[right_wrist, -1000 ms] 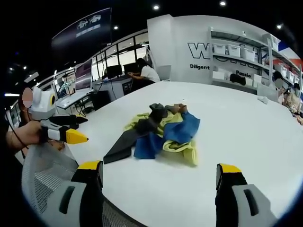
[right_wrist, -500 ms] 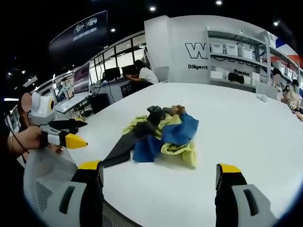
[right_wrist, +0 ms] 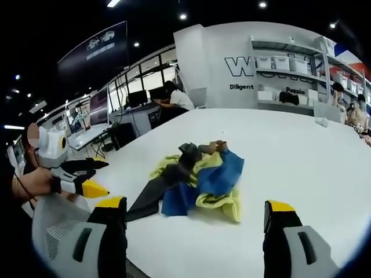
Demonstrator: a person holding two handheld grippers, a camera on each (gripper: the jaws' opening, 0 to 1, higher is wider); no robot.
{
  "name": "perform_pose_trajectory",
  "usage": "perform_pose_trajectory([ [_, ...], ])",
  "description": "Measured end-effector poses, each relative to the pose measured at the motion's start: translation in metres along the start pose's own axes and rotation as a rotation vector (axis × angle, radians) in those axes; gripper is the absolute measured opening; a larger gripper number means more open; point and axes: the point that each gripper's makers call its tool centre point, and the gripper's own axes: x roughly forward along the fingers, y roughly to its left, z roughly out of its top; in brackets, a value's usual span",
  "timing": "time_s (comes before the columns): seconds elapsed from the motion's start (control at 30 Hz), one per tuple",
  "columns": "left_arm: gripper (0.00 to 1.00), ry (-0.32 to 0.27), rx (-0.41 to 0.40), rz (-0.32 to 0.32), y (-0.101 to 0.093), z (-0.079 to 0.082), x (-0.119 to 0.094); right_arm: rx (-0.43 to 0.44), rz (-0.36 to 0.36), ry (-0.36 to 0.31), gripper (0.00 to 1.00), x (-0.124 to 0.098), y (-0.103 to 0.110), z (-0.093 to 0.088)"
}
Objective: Fold the garment on the visible template until the final outline fits inside the template.
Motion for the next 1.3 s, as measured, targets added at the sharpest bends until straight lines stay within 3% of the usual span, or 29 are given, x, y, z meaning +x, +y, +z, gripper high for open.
perform_pose_trajectory([
  [0.2, 0.87, -0.02, 0.002, -0.008, 0.003, 0.016, 0.012, 0.015, 0.019, -0.028, 0.97, 0.015, -0.003, 0.019],
  [0.47, 0.85, -0.004, 0.02, -0.03, 0.004, 0.023, 0.034, 0.032, 0.048, -0.023, 0.93, 0.037, -0.006, 0.027],
  [0.53, 0.82, -0.01, 0.014, -0.049, 0.002, 0.024, 0.042, 0.125, 0.087, -0.07, 0.91, 0.045, -0.003, 0.037],
  [0.87, 0.74, 0.033, -0.003, -0.069, 0.005, 0.019, 0.073, 0.14, 0.064, -0.001, 0.82, 0.08, -0.012, 0.019],
  [1.0, 0.69, 0.06, 0.013, -0.067, 0.01, 0.013, 0.086, 0.121, 0.049, 0.018, 0.7, 0.09, -0.013, 0.01],
  [1.3, 0.62, 0.094, 0.0, -0.093, 0.009, 0.006, 0.114, 0.079, 0.04, 0.074, 0.64, 0.113, -0.013, -0.004],
])
